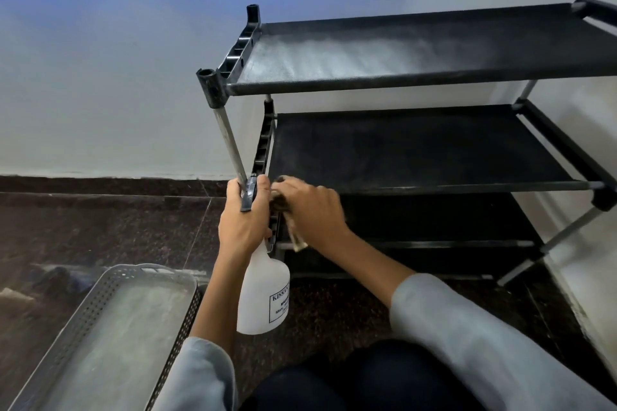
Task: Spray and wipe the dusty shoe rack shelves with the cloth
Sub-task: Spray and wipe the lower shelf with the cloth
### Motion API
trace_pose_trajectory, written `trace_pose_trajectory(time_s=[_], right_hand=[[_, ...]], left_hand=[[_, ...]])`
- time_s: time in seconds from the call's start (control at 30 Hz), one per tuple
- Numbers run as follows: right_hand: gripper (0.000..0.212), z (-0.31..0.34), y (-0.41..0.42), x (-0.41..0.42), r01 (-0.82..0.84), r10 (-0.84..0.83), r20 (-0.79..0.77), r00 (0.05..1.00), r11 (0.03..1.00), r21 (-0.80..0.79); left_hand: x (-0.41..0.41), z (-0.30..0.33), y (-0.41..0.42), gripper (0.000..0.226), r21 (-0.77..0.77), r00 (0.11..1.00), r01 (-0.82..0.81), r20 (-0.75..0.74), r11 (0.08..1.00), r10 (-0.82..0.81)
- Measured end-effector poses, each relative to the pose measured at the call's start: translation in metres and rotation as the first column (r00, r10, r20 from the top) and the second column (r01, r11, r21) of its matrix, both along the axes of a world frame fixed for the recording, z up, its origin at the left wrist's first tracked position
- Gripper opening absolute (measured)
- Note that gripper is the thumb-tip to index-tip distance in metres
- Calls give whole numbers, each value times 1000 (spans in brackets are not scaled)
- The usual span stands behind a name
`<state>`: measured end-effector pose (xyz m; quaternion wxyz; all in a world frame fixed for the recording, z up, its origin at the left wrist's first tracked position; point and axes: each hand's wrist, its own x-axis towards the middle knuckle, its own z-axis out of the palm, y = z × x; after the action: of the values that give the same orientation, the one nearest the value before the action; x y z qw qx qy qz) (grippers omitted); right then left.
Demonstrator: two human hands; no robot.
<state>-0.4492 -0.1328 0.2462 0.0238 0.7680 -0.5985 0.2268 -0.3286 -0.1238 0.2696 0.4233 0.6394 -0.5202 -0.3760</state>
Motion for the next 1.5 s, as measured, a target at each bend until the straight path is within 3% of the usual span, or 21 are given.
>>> trace_pose_trajectory(time_s=[0.17, 0.3, 0.4, 0.53, 0.67, 0.77, 0.87, 1.0, 1.13, 1.27, 1.33, 1.43, 1.5], right_hand=[[55, -14, 40, -102, 271, -271, 71, 960, 963, 7], [48, -14, 61, -170, 404, -399, 77, 914, 912, -72], [39, -17, 54, -155, 444, -431, 216, 876, 896, -17], [42, -22, 46, -127, 389, -376, 307, 874, 921, 19], [41, -10, 24, -61, 130, -149, 274, 950, 988, 89], [23, -5, 7, -10, -20, -2, 238, 971, 996, 92], [34, -11, 8, -25, 11, -20, 204, 979, 999, 45], [57, -25, 41, -107, 245, -249, 310, 918, 968, 53], [45, -16, 72, -197, 460, -449, 292, 845, 887, 33], [34, -10, 68, -197, 522, -517, 373, 771, 848, 96], [33, -13, 62, -176, 522, -515, 426, 744, 846, 110], [35, -17, 46, -132, 379, -394, 414, 820, 917, 123], [43, -16, 35, -97, 226, -268, 402, 876, 963, 148]], left_hand=[[0, 2, 2, 32, -4, 1000, -13, -10, 1000, 13], [-3, 3, 3, 34, 7, 1000, -2, -18, 1000, 3], [-5, 5, 5, 36, 14, 1000, 12, -28, 1000, -11], [-7, 0, 7, 35, 1, 998, -7, -61, 1000, 7], [-14, -6, 8, 51, 0, 996, -3, -88, 1000, 3], [-18, -9, 5, 62, 11, 984, 9, -180, 1000, -7], [-26, -10, 5, 43, 2, 974, 11, -225, 1000, -10], [-31, -8, 9, 37, 3, 975, -7, -220, 1000, 8], [-32, -9, 8, 36, 8, 974, -33, -223, 999, 34], [-37, -6, 10, 36, 17, 974, -32, -222, 999, 35], [-37, -4, 9, 37, 36, 971, -40, -235, 999, 47], [-42, -3, 12, 44, 61, 974, -37, -223, 997, 50], [-45, -3, 14, 61, 78, 977, -26, -208, 997, 42]])
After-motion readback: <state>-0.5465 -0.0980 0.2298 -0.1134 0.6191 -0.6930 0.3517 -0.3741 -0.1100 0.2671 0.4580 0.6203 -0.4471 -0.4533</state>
